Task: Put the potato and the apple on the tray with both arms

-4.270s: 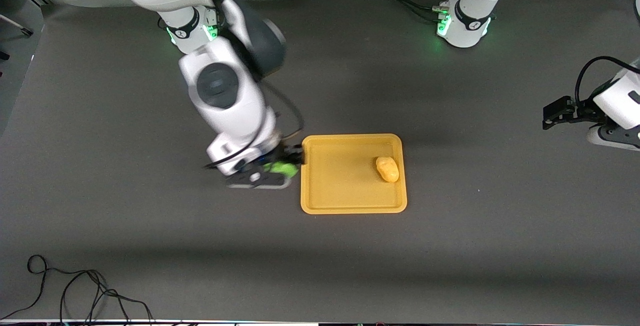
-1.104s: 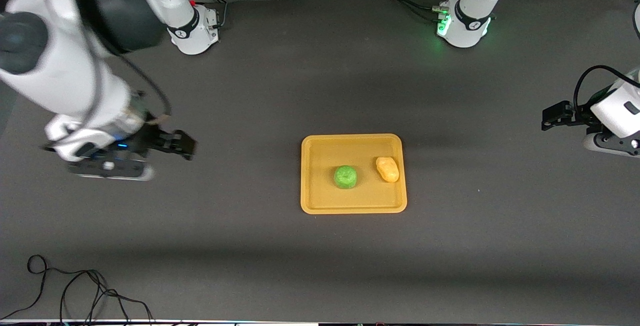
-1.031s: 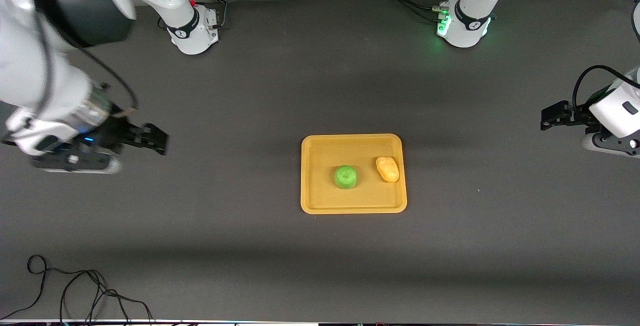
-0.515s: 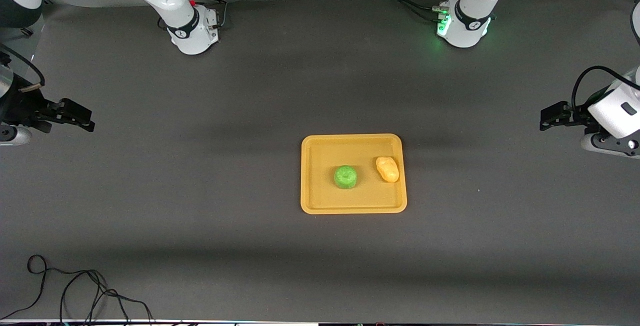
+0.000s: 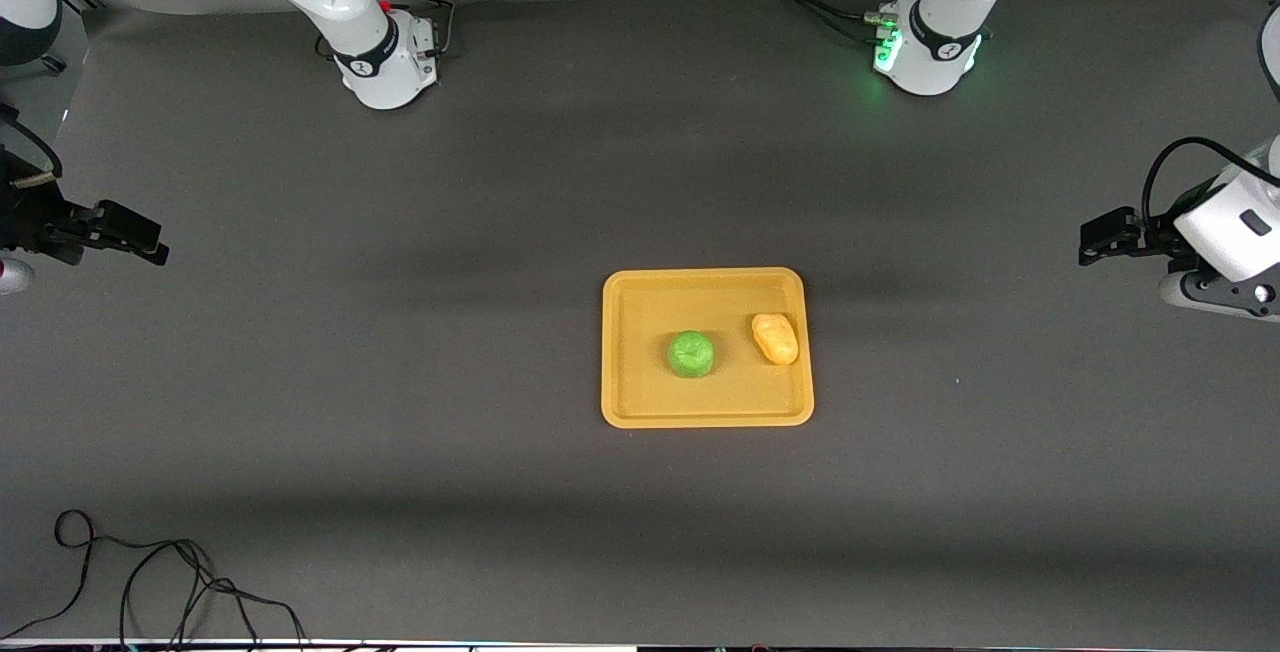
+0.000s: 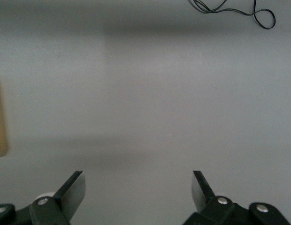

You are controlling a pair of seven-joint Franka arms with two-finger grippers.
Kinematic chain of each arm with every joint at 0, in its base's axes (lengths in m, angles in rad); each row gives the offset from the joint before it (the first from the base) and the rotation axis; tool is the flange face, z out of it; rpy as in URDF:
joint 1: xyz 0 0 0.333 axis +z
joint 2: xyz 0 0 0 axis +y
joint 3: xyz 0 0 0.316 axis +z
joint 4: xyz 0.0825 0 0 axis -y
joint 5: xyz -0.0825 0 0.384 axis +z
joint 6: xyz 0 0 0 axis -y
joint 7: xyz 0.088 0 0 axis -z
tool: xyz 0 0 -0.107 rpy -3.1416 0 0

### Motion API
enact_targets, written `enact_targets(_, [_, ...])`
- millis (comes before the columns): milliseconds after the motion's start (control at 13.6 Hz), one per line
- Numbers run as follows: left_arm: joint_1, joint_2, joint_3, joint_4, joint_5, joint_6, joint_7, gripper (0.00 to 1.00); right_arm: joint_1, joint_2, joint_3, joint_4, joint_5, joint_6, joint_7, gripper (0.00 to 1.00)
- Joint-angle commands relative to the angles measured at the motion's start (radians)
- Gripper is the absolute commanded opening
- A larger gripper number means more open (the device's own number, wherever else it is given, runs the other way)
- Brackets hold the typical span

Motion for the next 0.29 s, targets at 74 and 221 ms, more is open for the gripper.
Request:
enact_targets(74, [-0.004, 0.001, 0.003, 0.006, 0.007, 0.002, 0.0, 1.0, 0.003, -0.024, -0.012, -0.021, 0.068, -0.012, -0.019, 1.0])
enact_targets(221, [-0.004, 0.001, 0.003, 0.005, 0.007, 0.003, 0.0, 1.0, 0.003, -0.022, -0.017, -0.02, 0.068, -0.017, -0.019, 1.0])
